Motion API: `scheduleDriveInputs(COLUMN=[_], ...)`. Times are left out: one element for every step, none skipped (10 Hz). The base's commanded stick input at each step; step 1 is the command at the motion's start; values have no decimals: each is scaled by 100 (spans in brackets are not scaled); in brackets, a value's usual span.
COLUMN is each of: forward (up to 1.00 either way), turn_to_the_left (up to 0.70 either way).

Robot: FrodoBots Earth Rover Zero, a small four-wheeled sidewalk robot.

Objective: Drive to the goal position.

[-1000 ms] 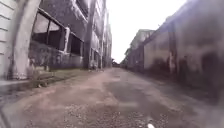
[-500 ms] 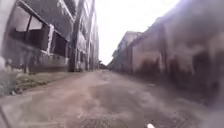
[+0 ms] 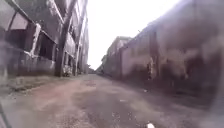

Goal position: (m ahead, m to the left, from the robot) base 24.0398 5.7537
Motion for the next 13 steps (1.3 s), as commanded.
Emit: scheduleDriveInputs(forward=[70, 70, 70, 70, 70, 70, 70, 70, 70, 70, 70, 70, 70], turn_to_the_left=[0, 0, 0, 0, 0, 0, 0, 0, 0, 0, 0, 0, 0])
